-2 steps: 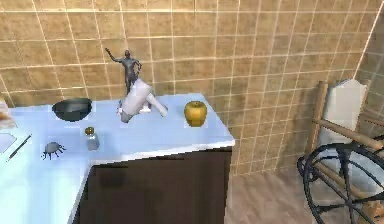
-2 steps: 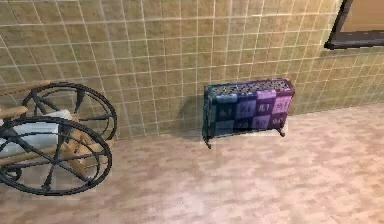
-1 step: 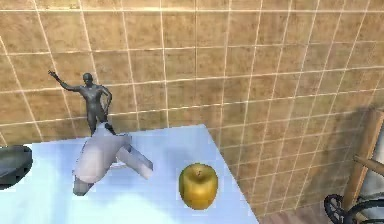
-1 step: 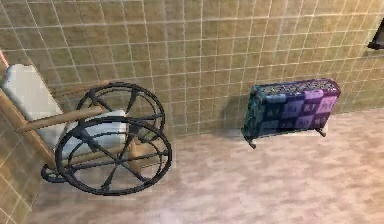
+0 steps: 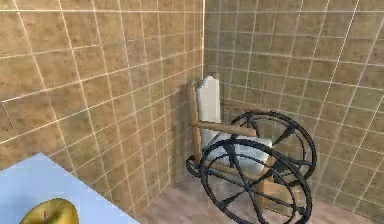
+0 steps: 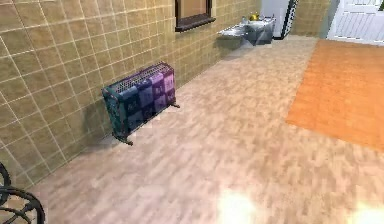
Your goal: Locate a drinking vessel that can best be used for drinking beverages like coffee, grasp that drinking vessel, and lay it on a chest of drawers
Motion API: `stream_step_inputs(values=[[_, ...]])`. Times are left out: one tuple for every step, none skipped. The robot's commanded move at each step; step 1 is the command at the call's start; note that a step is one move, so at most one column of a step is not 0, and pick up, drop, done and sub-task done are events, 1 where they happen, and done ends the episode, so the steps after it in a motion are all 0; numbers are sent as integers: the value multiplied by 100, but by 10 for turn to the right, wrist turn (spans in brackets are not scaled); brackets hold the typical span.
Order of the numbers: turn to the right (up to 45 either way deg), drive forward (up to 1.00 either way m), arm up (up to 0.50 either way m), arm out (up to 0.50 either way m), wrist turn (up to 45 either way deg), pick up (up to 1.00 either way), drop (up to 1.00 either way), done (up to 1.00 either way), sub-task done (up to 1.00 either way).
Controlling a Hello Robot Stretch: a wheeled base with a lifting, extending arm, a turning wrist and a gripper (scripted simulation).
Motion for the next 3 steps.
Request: stream_step_inputs(values=[[450, 0, 0, 0, 0, 0, 0, 0, 0], [450, 0, 0, 0, 0, 0, 0, 0, 0], [240, 0, 0, 0, 0, 0, 0, 0, 0]])
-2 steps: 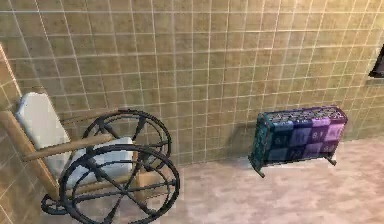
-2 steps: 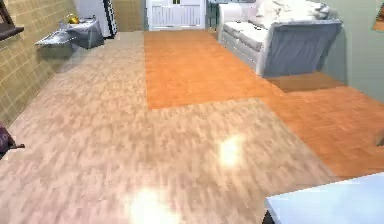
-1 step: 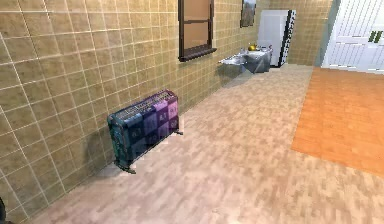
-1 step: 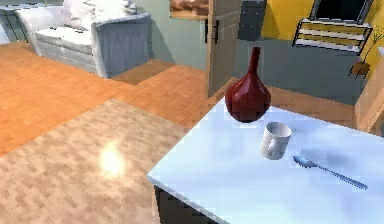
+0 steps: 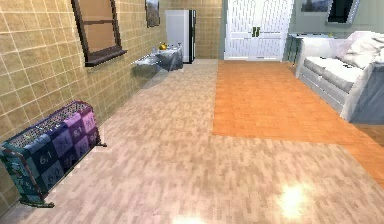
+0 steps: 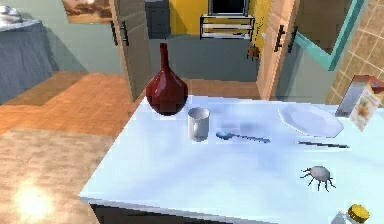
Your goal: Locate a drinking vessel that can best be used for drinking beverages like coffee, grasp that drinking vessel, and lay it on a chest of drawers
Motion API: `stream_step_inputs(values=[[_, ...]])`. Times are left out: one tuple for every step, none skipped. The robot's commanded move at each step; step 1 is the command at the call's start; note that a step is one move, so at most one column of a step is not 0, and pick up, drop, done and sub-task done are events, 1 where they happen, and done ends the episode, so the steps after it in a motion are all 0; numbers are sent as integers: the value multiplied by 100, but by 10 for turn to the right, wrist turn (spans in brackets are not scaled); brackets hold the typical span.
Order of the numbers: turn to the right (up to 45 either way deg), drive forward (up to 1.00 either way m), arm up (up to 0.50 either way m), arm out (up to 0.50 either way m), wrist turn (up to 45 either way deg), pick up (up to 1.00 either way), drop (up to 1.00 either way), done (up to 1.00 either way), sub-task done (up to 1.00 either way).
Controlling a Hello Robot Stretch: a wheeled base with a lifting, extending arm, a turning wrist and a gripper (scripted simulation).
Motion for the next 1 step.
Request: stream_step_inputs(values=[[0, 0, 50, 0, 0, 0, 0, 0, 0]])
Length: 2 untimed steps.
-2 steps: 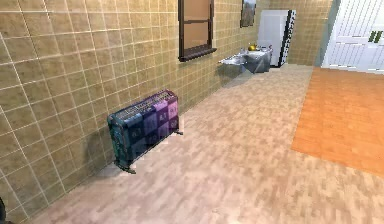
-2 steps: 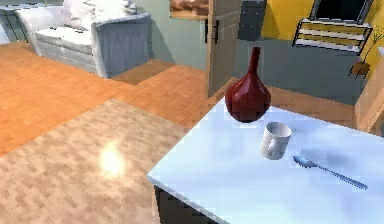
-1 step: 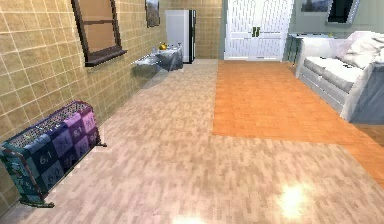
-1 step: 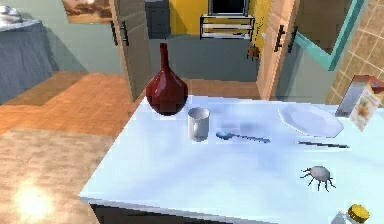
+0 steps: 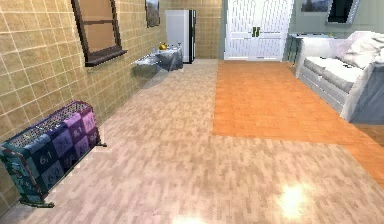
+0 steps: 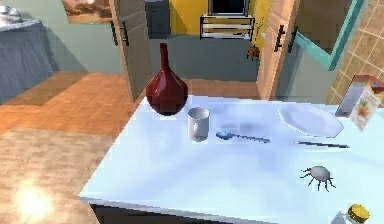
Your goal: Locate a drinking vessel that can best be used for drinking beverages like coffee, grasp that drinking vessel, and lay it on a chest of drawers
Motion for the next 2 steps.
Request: stream_step_inputs(values=[[0, 0, 38, 0, 0, 0, 0, 0, 0], [0, 0, 0, 22, 0, 0, 0, 0, 0]])
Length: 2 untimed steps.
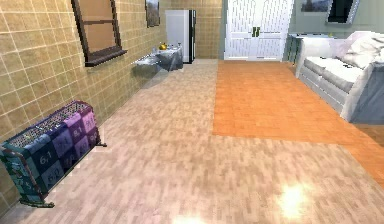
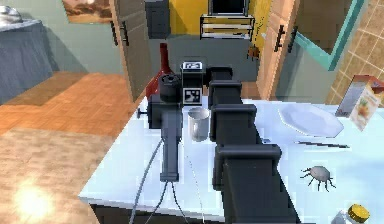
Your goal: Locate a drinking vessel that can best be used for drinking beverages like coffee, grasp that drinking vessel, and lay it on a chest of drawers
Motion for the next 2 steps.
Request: stream_step_inputs(values=[[0, 0, 0, 0, 450, 0, 0, 0, 0], [0, 0, 0, 0, 450, 0, 0, 0, 0]])
